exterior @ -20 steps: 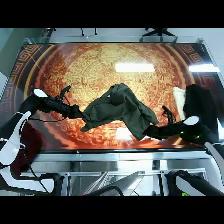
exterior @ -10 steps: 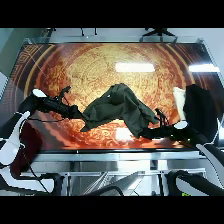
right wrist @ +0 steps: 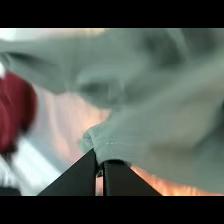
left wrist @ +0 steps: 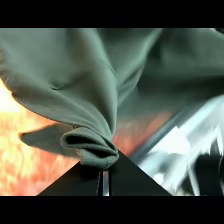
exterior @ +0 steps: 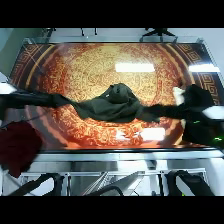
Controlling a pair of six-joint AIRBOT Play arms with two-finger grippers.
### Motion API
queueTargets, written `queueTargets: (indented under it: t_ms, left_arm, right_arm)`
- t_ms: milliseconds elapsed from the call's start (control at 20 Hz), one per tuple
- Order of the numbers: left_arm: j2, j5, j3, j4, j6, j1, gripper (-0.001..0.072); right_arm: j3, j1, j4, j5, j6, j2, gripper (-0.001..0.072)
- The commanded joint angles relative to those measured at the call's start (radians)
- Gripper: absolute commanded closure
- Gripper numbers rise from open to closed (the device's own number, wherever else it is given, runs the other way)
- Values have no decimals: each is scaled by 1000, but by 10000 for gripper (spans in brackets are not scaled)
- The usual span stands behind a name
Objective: Fold the shirts.
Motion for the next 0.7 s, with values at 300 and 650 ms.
queueTargets:
  t_ms: [300,650]
  left_arm:
    - [516,184,645,-19,-8,428,692]
    - [141,93,698,-4,48,197,692]
  right_arm:
    - [703,-377,3,108,42,297,696]
    - [480,-351,97,138,-35,160,696]
